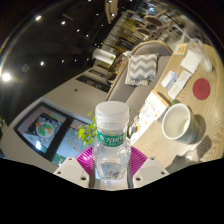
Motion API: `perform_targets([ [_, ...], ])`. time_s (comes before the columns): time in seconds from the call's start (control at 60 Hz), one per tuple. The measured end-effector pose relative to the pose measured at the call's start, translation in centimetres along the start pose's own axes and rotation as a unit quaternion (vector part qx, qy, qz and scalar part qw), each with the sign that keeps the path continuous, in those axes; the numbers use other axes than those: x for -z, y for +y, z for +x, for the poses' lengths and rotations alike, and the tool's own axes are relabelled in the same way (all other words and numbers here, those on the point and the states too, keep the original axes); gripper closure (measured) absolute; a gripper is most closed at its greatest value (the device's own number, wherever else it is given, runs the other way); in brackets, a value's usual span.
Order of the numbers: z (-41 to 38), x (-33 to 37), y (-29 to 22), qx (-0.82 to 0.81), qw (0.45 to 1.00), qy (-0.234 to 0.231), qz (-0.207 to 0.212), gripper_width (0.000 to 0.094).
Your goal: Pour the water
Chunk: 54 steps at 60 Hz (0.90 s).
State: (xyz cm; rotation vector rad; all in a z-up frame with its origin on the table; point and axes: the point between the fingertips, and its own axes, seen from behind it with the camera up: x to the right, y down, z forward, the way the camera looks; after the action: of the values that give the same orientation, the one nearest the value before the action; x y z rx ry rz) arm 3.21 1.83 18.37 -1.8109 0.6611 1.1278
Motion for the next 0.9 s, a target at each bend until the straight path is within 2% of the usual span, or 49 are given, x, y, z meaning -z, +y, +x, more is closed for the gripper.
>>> perform_targets([
  [0.183, 0.3, -3.0, -2.9, -0.253, 0.964, -0.079, 0.022, 0.0508],
  [0.333, 2.2, -3.6, -4.1, -0.388, 0.915, -0.109, 0.033, 0.0506],
  [0.5, 3.0, -3.3, -3.8, -0.443, 0.89, -0.111, 0.021, 0.0504],
  [0.617, 3.4, -4.2, -4.2, -0.373, 0.924, -0.084, -0.003, 0.0507],
  [0.667, 2.4, -2.0, -3.7, -0.313, 0.947, -0.066, -0.017, 0.0505],
  [0.733, 2.9, -3.1, -4.9, -0.193, 0.98, -0.034, -0.028, 0.0506],
  [0.817, 2.5, -1.0, -7.7, -0.029, 0.999, -0.003, -0.019, 0.0503],
  [0.9, 2.6, -0.3, -11.2, 0.121, 0.992, 0.028, 0.002, 0.0501],
])
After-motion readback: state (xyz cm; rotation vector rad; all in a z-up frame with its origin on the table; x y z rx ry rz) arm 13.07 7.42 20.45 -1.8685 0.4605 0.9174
